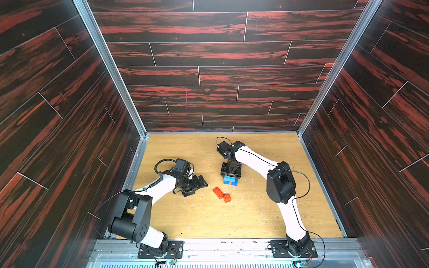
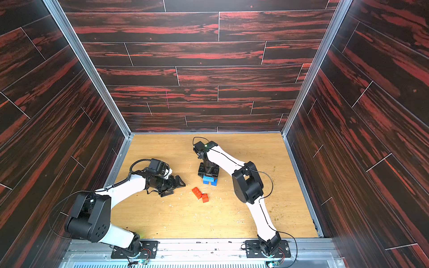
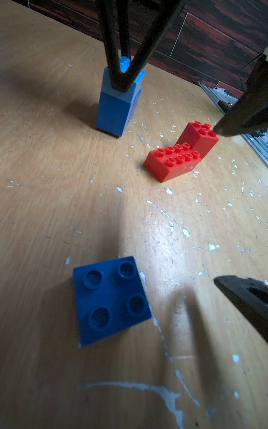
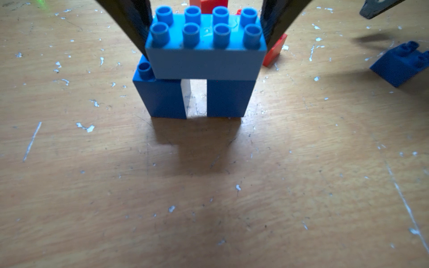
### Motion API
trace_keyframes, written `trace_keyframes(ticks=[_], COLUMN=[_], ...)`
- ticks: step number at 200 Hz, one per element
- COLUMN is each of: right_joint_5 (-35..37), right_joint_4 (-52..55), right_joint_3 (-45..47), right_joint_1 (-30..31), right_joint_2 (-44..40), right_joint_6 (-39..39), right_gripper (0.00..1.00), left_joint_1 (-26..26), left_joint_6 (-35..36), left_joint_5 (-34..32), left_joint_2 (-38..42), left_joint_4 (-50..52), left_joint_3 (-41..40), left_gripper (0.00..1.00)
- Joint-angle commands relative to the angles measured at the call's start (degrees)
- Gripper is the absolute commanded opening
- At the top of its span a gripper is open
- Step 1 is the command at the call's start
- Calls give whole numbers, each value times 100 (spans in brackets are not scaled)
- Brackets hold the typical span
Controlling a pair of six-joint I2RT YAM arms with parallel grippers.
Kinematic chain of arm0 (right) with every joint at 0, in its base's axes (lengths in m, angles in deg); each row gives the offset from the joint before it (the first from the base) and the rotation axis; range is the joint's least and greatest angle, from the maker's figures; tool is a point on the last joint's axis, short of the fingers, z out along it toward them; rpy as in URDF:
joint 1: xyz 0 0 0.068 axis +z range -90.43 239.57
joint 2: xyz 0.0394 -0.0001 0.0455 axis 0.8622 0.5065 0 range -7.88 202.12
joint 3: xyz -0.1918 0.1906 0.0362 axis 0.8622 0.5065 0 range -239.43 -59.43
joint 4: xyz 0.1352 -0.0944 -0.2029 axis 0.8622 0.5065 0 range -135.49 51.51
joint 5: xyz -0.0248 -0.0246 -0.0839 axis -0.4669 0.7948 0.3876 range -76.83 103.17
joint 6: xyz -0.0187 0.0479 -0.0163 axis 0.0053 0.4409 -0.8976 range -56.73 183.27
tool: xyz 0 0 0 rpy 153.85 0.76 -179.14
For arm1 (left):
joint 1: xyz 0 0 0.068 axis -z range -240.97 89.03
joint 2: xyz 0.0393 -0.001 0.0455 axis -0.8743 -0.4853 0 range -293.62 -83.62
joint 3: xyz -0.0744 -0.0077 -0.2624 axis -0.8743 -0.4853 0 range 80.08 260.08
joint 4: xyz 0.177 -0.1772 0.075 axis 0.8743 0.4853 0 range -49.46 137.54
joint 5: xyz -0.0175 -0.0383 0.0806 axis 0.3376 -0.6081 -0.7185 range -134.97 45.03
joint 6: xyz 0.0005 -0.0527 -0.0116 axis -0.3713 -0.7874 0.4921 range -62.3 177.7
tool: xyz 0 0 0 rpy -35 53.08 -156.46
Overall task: Assemble a giraffe with lego
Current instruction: Assemble the lego brick with the lego brick.
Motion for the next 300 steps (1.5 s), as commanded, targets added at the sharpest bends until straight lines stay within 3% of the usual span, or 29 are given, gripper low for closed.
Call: trace_keyframes(ticks=[1,204,300], right_joint_5=[9,-70,80], right_joint_4=[158,196,532], right_joint_3=[11,-35,-618], right_joint_1=[3,29,75], right_joint_2=[-84,396,312], right_joint_6=[15,136,106], right_gripper=[51,51,51], left_joint_1=[25,34,34], left_joint_6=[96,118,119], left_joint_5=[-42,-75,-66], left_joint_2=[-40,33,12], left_joint_4=[146,156,152], left_joint_3=[173,133,160], left_gripper=[94,94,94])
